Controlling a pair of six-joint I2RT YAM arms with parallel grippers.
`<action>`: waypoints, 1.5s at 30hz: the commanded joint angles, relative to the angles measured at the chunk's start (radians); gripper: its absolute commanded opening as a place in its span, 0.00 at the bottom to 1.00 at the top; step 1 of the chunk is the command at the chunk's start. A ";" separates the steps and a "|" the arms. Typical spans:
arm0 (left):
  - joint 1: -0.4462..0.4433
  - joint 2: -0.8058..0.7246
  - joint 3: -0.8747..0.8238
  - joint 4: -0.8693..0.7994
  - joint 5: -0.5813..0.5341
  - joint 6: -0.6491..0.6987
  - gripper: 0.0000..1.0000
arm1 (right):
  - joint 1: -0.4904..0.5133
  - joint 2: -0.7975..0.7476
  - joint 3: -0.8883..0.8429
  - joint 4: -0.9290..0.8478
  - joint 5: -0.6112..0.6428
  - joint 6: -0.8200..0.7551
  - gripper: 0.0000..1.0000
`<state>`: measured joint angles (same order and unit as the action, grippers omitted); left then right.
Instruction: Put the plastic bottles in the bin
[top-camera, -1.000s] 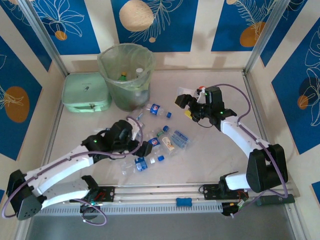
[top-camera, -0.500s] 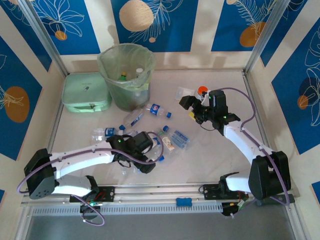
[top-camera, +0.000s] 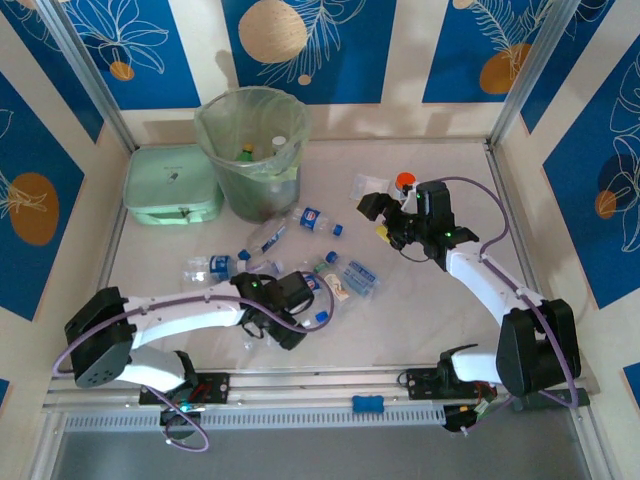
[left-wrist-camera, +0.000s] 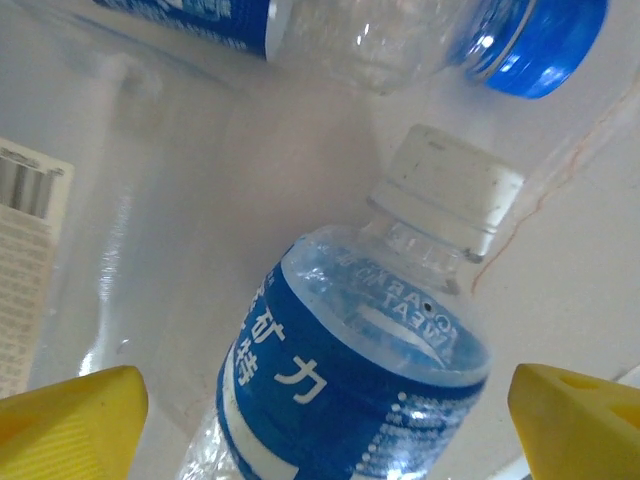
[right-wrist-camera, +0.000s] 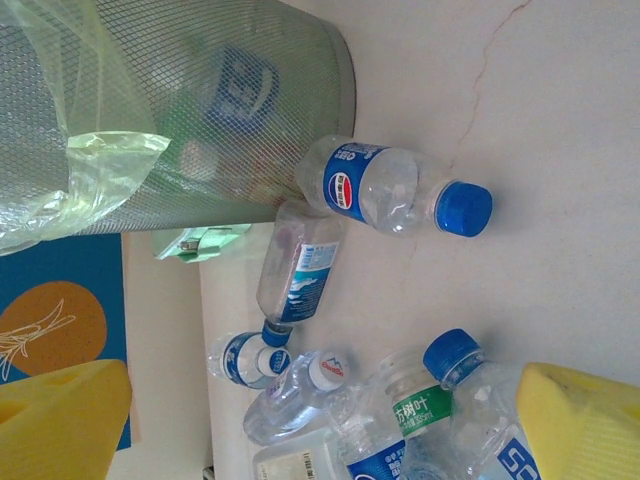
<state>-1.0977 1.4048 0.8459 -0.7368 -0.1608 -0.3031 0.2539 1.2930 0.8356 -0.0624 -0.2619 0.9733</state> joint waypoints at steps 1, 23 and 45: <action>-0.014 0.027 -0.029 0.019 -0.015 -0.030 0.91 | 0.003 -0.005 -0.007 0.009 -0.014 0.001 0.99; -0.017 0.060 -0.054 0.088 -0.004 -0.037 0.63 | -0.001 -0.008 -0.018 0.011 -0.013 -0.001 0.99; 0.015 -0.298 0.060 0.223 -0.084 0.042 0.53 | -0.004 -0.011 -0.029 0.024 -0.006 0.001 0.99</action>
<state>-1.0950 1.1519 0.8619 -0.5953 -0.1856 -0.2790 0.2539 1.2930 0.8215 -0.0517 -0.2615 0.9733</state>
